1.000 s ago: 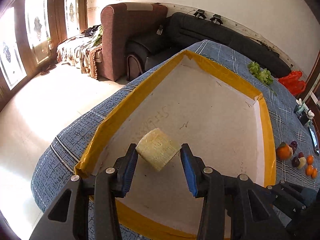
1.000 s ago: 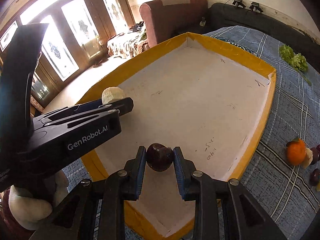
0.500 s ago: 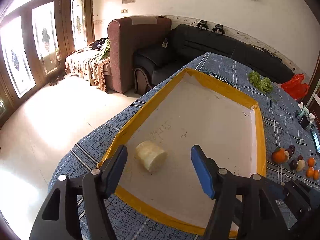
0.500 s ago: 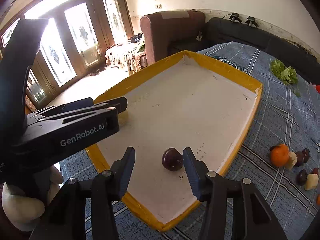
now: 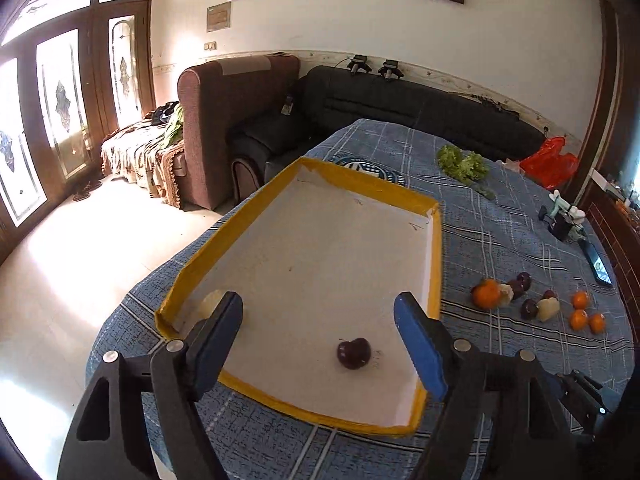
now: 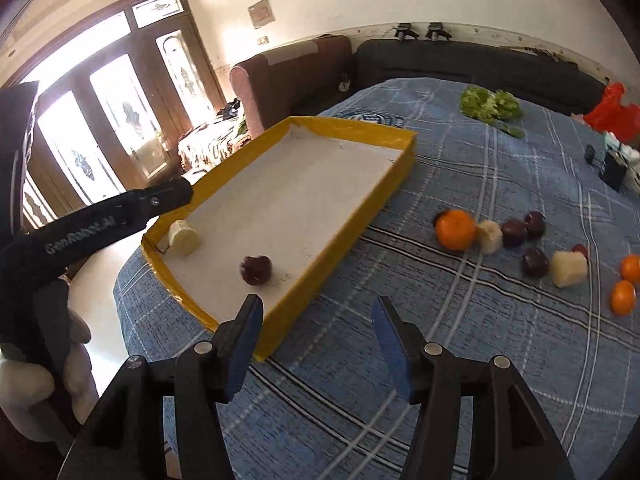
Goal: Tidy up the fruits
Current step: 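Move both open tools back over the remaining fruit, then grasp a tangerine with the left tool while the right tool grasps a white yam piece, then carry tangerine and yam into the tray and open both tools, then grasp a dark plum with the left tool while the right tool grasps a tangerine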
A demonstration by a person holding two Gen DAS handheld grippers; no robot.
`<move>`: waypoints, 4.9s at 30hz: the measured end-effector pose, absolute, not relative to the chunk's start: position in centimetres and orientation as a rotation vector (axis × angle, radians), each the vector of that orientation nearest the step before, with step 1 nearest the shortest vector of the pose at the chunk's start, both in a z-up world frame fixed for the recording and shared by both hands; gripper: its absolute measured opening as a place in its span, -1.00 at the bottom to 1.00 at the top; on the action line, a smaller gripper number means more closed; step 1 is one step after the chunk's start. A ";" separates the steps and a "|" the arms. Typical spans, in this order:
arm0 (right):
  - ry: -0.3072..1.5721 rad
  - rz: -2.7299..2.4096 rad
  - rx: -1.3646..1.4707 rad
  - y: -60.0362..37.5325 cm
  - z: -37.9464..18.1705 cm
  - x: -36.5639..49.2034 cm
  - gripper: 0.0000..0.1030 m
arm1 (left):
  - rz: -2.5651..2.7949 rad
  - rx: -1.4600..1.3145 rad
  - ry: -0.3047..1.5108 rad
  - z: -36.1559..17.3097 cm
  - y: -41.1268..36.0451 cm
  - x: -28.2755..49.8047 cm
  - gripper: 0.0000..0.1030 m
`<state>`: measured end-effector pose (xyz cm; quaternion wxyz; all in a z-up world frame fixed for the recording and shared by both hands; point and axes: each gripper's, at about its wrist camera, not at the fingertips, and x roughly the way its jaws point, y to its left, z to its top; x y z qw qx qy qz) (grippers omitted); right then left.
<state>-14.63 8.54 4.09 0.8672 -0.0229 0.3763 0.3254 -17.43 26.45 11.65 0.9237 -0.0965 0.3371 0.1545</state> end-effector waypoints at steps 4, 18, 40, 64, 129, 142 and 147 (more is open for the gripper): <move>0.808 0.590 0.054 2.6 3.1 -13.3 0.21 | 0.205 -0.179 0.721 11.4 23.0 -15.7 0.55; 0.815 0.334 0.199 -7.6 2.6 -3.6 0.20 | -0.041 -0.212 0.866 6.7 15.9 -7.3 0.54; 0.840 0.345 0.182 -5.9 0.9 -0.2 -0.23 | -0.137 -0.046 0.923 3.0 13.5 -0.6 -0.32; 0.825 0.377 0.209 -6.2 1.4 -1.3 -0.23 | -0.097 0.030 0.902 2.5 13.0 -2.5 -0.05; 0.778 0.440 0.154 -3.6 7.0 -6.0 0.45 | 0.030 -0.278 0.761 12.0 23.4 -12.5 0.55; 0.816 0.145 0.170 -13.2 2.2 -1.4 0.37 | -0.241 -0.067 0.882 5.7 7.9 -5.3 0.07; 0.837 0.150 0.146 -13.2 0.7 -0.3 0.06 | -0.284 -0.036 0.890 4.2 6.9 -3.4 0.04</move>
